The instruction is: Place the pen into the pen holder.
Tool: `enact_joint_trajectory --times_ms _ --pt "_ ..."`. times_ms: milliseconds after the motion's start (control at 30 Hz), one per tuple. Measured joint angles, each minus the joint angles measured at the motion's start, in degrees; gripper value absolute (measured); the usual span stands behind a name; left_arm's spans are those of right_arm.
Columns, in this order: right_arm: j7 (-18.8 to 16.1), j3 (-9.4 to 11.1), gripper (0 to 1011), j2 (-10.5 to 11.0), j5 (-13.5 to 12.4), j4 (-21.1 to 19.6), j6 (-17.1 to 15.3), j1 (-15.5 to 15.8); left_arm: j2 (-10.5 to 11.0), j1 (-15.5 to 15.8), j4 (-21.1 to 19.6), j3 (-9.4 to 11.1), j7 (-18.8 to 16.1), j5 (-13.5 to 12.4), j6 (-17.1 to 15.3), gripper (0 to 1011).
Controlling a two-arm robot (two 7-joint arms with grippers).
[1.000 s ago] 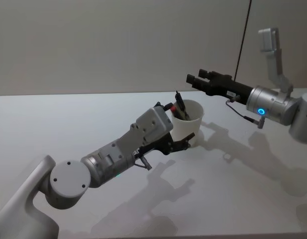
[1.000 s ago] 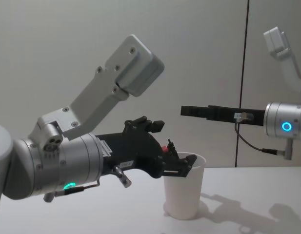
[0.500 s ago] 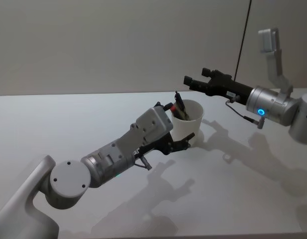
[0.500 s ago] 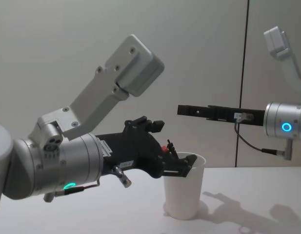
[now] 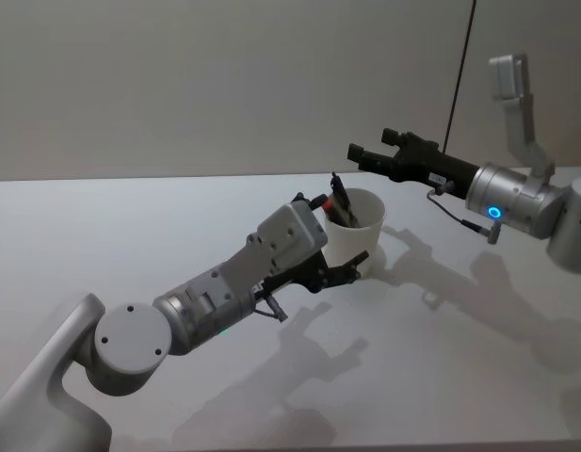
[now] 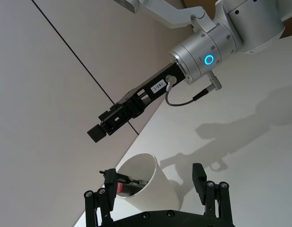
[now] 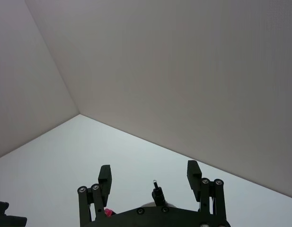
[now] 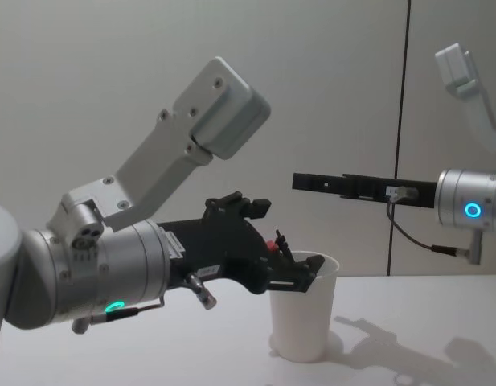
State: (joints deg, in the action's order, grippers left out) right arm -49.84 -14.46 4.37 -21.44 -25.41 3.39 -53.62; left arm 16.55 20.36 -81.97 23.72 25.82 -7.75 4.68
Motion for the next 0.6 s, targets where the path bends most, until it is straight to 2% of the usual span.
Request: enact_joint_trajectory --times_ms 233,600 --pt "0.60 0.01 1002 0.26 0.02 -1.27 -0.02 0.91 0.23 -0.28 -0.47 0.09 -1.06 0.84 -0.17 1004" --pt "5.30 0.15 1001 1.74 0.53 -8.81 -0.60 6.33 1.79 -2.25 -3.76 0.78 -8.42 6.45 -1.81 1004"
